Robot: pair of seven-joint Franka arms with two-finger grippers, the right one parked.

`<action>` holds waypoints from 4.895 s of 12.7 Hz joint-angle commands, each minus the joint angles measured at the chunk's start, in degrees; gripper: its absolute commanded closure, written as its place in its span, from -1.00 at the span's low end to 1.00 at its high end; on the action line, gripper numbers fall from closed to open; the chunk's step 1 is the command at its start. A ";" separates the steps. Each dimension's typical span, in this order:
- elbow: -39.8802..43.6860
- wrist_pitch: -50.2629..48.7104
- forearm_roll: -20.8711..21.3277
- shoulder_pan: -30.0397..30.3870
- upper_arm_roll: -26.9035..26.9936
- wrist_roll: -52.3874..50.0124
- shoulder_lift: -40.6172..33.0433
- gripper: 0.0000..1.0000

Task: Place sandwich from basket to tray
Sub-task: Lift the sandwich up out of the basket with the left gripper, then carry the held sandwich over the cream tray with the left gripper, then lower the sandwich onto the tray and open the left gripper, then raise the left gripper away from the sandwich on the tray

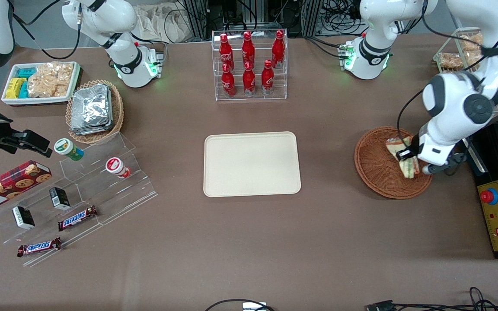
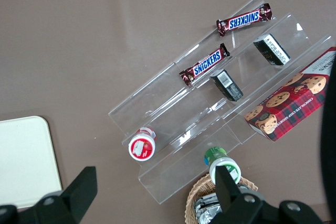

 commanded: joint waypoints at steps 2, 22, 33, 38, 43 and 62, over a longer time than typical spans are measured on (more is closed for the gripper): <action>16.96 -23.03 0.09 -0.43 -1.75 0.59 -3.32 1.00; 26.79 -15.57 5.89 -2.63 -40.25 -26.72 15.91 1.00; 21.06 4.60 32.42 -2.98 -40.17 -43.96 37.28 1.00; 21.06 4.69 32.52 -3.07 -40.17 -44.05 37.38 0.58; 21.15 4.16 32.43 -3.07 -40.17 -44.40 37.03 -1.00; 31.78 -18.16 11.04 -2.54 -30.71 -23.10 12.63 -1.00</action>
